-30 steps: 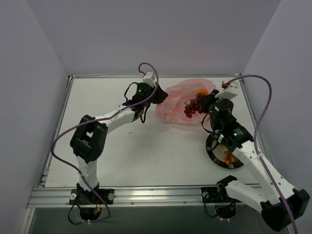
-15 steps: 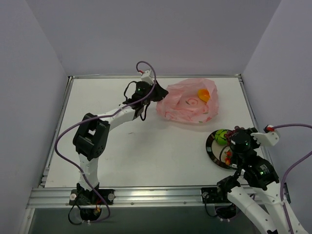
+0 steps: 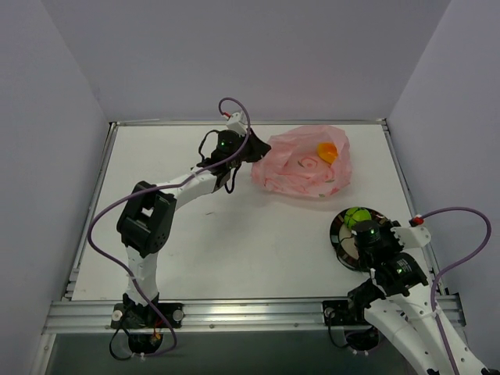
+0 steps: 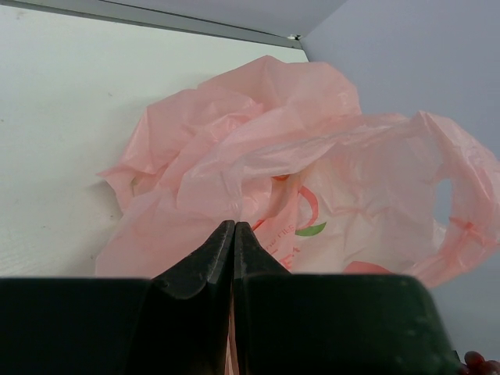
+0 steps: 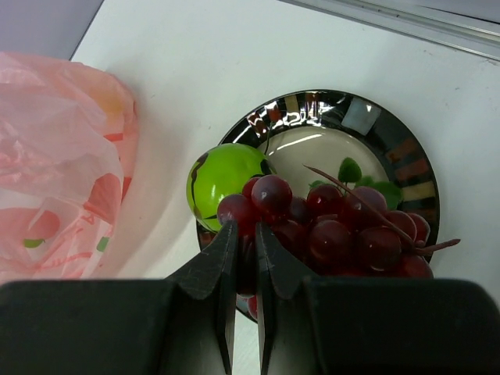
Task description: Take the fake fruits out of the plastic bag
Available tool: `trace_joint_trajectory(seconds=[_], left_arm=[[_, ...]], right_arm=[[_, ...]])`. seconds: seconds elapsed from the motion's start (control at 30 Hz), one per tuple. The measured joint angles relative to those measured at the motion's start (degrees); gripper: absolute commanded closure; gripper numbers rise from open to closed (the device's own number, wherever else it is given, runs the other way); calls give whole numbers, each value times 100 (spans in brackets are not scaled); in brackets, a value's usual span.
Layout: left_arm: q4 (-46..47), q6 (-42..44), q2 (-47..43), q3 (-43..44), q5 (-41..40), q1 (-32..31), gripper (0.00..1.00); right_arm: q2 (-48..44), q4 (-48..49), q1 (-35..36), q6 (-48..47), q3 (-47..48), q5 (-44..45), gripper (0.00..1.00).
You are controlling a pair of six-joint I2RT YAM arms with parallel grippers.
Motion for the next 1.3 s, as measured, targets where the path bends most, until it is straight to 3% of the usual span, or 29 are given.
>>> trace_joint_trajectory(seconds=[0.3,0.4,0.5,0.53,0.63,0.7,0.77,0.87,0.9,0.97,1.1,1.3], left_arm=[[9,0,0,-13,11,0,98],[15,0,0,-37,13,0,98],[55,-2,0,-39,13,0,98],[70,-2,0,-44,15,0,98],[131,-4,0,-90,15,0,98],[149,-17,0,-144,20,0,98],[184,-55,0,-203,46,0,98],[229,-131,2,-256,103,-2,98],[273,-153,2,-273,125,-9,98],[363,-205,2,-313,175,-20,98],[577,-348,2,-376,291,-57,98],[680,-431,2,-404,334,-76,98]], right_arm=[[55,-72,87,201,-33,-140,100],[50,-70,184,225,-35,-208,96],[70,-74,232,264,-61,-236,66],[105,-70,232,297,-61,-238,44],[267,-55,232,363,-63,-232,24],[321,-48,232,376,-66,-232,23],[321,-37,236,345,-63,-212,23],[400,168,236,-160,26,-249,45],[518,304,236,-426,136,-308,61],[953,684,251,-1043,463,-525,71],[2308,1762,540,-2221,1257,-1147,85],[4207,3182,782,-4000,1893,-2164,89]])
